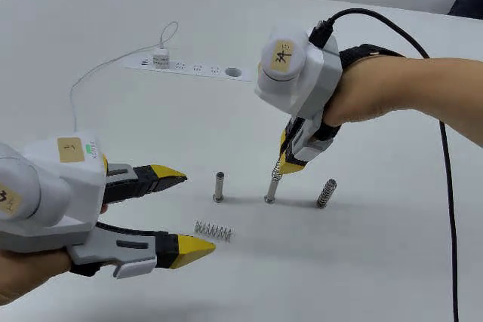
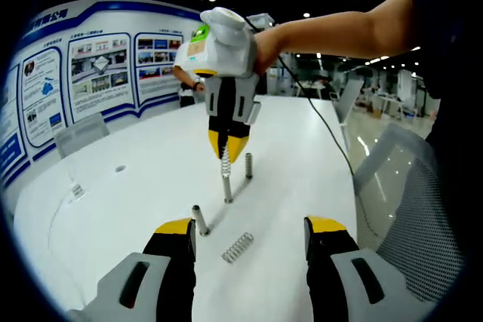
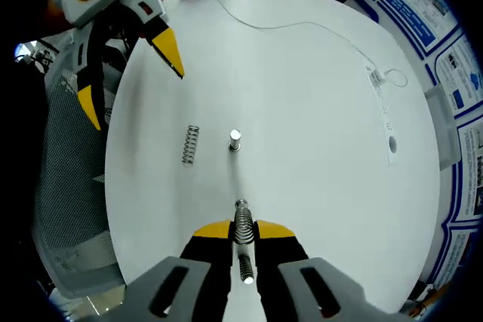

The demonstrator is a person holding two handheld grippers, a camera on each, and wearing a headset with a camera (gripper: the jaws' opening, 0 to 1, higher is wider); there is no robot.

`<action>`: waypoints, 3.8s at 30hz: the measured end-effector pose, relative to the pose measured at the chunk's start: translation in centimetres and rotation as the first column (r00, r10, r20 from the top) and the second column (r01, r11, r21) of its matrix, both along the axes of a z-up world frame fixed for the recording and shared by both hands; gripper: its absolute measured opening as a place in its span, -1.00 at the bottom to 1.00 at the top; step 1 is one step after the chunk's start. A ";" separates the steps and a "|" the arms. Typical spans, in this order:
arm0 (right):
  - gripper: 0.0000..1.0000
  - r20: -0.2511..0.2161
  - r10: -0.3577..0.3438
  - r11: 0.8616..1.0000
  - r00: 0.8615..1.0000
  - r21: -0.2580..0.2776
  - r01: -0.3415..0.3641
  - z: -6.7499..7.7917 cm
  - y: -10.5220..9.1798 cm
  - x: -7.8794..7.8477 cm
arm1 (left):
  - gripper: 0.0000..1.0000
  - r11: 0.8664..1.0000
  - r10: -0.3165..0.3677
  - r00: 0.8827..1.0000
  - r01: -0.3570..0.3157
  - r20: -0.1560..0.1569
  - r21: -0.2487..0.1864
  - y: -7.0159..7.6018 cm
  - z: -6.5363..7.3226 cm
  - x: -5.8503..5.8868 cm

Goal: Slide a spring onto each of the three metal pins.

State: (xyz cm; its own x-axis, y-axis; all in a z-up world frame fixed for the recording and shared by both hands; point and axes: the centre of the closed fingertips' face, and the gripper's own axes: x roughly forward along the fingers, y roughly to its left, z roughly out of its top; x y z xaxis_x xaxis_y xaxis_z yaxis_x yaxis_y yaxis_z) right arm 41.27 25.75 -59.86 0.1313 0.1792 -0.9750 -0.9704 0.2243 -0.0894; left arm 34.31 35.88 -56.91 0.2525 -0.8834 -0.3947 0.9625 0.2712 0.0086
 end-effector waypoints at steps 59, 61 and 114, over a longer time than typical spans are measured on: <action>-0.63 0.022 0.011 0.992 1.000 0.126 -0.014 -1.5 5.2 -3.1 | 0.14 0.998 0.036 0.999 -0.035 -0.016 0.043 1.5 -1.3 0.2; -0.64 0.010 0.018 0.991 1.000 0.132 -0.019 -2.2 6.0 -3.6 | 0.14 0.998 0.039 0.999 -0.038 -0.017 0.044 1.6 -1.4 0.2; -0.77 -0.071 0.114 0.986 0.991 0.130 -0.104 -2.2 7.8 -7.6 | -0.29 0.991 -0.071 0.997 0.070 0.005 0.116 -0.9 -3.8 -0.6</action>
State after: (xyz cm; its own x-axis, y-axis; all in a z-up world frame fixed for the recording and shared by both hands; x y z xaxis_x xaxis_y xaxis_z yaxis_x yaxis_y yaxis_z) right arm 33.67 33.59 -62.09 0.0285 0.3101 -0.9503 -0.9926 0.1212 0.0097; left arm 33.70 34.96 -60.68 0.1952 -0.8477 -0.4932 0.9789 0.1990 0.0454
